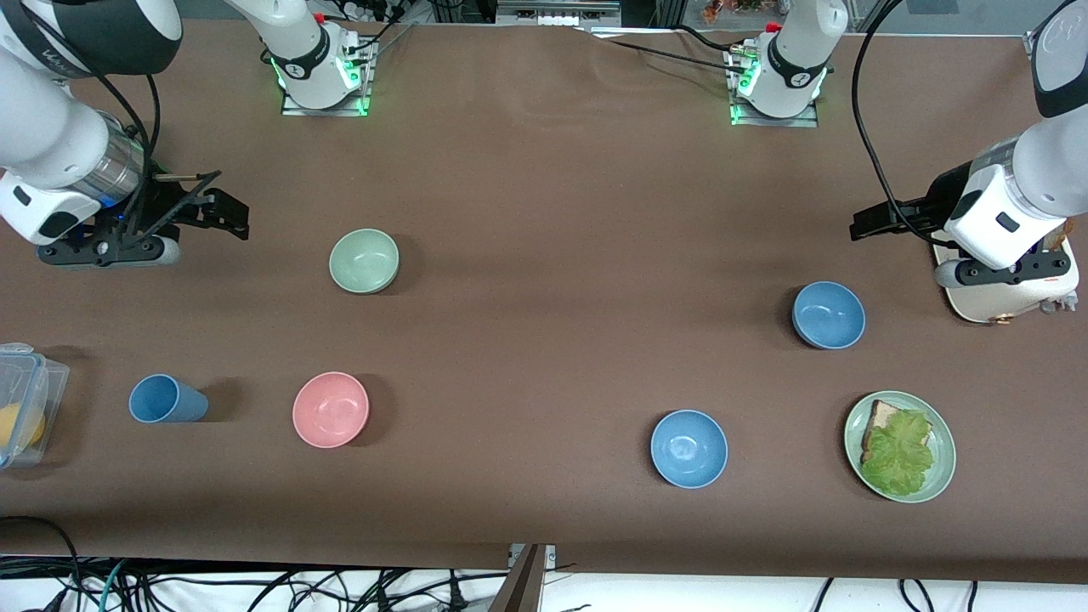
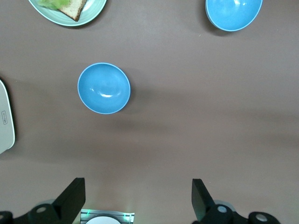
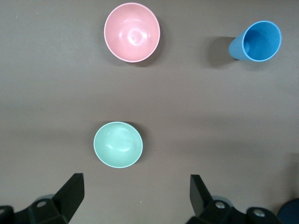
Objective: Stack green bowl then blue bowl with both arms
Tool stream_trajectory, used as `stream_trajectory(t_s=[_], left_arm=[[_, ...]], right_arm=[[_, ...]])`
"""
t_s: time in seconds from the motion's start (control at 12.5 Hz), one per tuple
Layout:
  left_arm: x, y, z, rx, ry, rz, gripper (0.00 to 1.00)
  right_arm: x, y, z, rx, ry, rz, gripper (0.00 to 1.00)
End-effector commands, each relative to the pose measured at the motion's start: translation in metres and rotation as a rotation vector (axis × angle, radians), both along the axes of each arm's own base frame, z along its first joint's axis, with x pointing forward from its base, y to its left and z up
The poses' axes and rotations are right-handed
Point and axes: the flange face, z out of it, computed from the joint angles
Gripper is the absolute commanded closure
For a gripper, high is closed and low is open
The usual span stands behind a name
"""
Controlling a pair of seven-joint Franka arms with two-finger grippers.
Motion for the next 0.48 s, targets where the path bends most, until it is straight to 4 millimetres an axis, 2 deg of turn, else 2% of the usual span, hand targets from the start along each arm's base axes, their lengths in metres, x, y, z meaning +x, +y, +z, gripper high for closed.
stream_trajectory(t_s=[0.0, 0.4], left_arm=[[0.0050, -0.0002, 0.0047, -0.028, -0.008, -0.014, 0.00], [0.0050, 0.0005, 0.0048, -0.030, -0.008, -0.013, 0.00]], right_arm=[[-0.0200, 0.0018, -0.0023, 0.007, -0.020, 0.016, 0.00], [-0.0272, 0.0093, -0.0123, 0.006, -0.021, 0.030, 0.00]])
